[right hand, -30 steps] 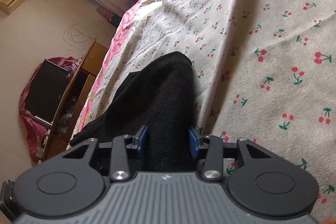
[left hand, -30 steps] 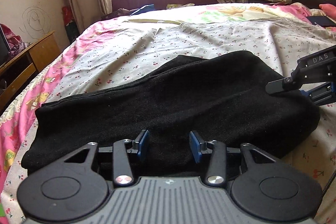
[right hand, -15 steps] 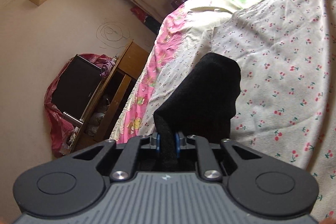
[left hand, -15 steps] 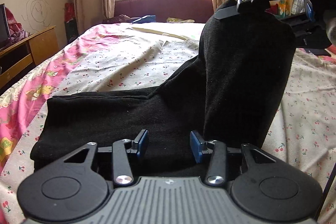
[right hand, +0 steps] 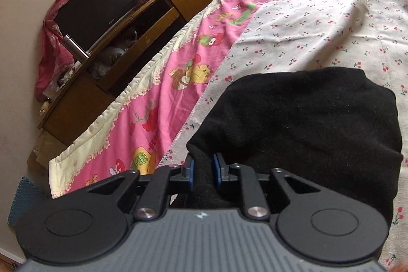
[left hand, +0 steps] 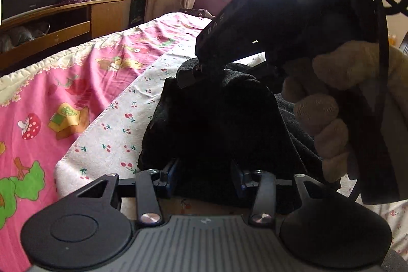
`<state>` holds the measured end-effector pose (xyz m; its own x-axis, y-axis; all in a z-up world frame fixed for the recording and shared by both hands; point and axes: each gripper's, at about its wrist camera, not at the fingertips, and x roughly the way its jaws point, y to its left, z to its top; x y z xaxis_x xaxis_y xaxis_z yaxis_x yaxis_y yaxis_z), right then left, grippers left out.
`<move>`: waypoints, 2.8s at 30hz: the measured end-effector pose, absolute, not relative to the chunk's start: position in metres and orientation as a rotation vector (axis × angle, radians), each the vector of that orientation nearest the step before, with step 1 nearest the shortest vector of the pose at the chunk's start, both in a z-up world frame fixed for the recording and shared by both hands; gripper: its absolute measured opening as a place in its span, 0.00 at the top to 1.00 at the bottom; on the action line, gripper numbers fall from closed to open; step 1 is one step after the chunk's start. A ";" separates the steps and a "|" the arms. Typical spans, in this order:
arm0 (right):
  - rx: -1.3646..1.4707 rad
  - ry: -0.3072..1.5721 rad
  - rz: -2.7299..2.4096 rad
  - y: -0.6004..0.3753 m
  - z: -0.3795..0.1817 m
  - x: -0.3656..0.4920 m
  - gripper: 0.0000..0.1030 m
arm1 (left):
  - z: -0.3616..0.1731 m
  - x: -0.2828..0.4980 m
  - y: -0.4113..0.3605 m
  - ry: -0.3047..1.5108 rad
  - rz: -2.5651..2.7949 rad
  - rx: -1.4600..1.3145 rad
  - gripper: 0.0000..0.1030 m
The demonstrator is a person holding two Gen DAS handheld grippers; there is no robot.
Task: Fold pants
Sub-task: 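Fold the lifted pants end over onto the bundle with the right tool and open it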
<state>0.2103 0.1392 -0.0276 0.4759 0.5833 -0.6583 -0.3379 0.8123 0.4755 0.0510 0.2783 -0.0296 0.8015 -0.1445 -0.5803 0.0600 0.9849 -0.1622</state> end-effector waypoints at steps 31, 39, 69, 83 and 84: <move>0.014 0.957 0.567 0.190 -0.028 0.248 0.78 | -0.033 0.069 0.297 0.594 0.079 -0.370 0.48; 0.005 0.921 0.598 0.189 -0.027 0.241 0.79 | -0.025 0.066 0.295 0.621 0.064 -0.298 0.48; -0.131 0.820 0.538 0.162 -0.024 0.226 0.76 | -0.022 0.092 0.284 0.623 0.145 -0.060 0.42; -0.175 0.847 0.533 0.175 -0.044 0.244 0.75 | -0.030 0.109 0.289 0.671 0.165 -0.045 0.39; -0.167 0.851 0.535 0.173 -0.044 0.244 0.75 | -0.029 0.110 0.290 0.677 0.162 -0.053 0.39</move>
<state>0.2442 0.1734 -0.0436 0.5373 0.3816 -0.7521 -0.5120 0.8562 0.0687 0.1100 0.2905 -0.0291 0.7676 0.1316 -0.6272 -0.1658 0.9862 0.0041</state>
